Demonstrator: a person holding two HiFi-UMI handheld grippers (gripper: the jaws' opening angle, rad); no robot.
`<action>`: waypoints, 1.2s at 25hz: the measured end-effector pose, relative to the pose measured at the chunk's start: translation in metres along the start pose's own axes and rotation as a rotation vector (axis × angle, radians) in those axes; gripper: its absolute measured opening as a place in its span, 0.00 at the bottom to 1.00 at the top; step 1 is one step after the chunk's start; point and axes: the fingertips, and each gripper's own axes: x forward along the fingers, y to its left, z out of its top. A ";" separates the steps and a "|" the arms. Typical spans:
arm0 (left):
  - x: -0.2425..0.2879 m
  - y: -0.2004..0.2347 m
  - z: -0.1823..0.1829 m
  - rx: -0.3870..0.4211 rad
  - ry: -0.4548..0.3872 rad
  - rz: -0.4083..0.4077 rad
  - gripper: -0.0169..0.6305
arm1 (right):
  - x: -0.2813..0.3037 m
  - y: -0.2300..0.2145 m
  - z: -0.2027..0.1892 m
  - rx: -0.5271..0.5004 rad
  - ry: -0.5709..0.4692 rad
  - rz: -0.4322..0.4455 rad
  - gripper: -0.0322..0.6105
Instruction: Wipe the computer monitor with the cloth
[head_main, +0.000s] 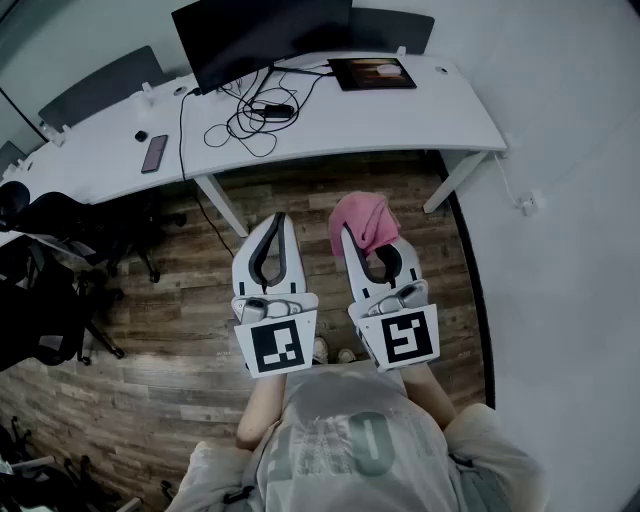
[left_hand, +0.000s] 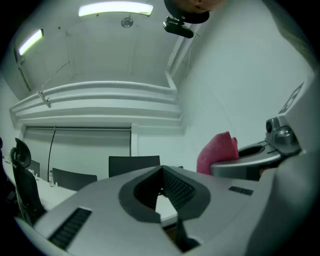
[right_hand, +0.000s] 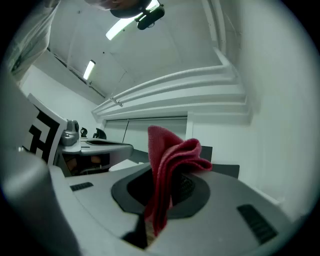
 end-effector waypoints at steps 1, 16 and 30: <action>0.001 0.002 -0.001 0.002 -0.002 -0.003 0.05 | 0.002 -0.002 -0.001 -0.013 -0.003 -0.005 0.13; 0.025 0.034 -0.016 -0.033 0.012 -0.027 0.05 | 0.033 0.002 0.000 -0.006 -0.015 -0.042 0.13; 0.079 0.072 -0.065 -0.026 0.040 0.053 0.05 | 0.091 -0.049 -0.051 0.000 0.003 -0.050 0.13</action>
